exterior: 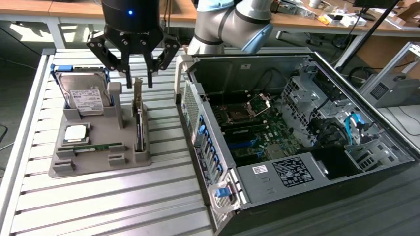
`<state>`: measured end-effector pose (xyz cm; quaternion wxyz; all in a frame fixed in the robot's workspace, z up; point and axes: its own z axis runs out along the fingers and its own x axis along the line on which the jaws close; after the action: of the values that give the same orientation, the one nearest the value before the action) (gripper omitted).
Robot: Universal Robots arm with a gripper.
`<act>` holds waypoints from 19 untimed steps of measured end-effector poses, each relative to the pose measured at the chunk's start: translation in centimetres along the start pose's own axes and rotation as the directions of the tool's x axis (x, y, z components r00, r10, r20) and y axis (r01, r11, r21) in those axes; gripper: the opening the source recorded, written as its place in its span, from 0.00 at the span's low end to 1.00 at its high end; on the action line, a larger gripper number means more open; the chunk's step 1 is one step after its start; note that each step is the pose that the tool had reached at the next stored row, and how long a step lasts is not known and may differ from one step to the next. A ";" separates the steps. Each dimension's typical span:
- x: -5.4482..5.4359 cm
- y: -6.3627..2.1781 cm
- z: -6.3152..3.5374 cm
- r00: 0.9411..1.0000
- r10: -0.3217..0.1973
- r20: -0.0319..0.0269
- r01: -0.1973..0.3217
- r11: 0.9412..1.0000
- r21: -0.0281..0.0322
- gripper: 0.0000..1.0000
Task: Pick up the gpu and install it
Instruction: 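Pick up the gpu and move the gpu toward the slot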
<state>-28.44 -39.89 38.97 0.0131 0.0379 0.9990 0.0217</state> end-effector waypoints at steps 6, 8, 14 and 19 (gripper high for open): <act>0.1 -0.02 0.26 1.000 0.000 0.000 0.000 1.000 0.000 0.42; 0.1 -0.02 0.33 1.000 0.000 0.000 0.000 1.000 0.000 0.42; 0.1 -0.03 0.57 1.000 0.000 0.000 0.000 1.000 0.000 0.42; 0.1 -0.04 0.88 1.000 0.000 0.000 0.000 1.000 0.000 0.42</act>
<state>-28.50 -39.89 38.09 0.0131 0.0379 0.9990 0.0217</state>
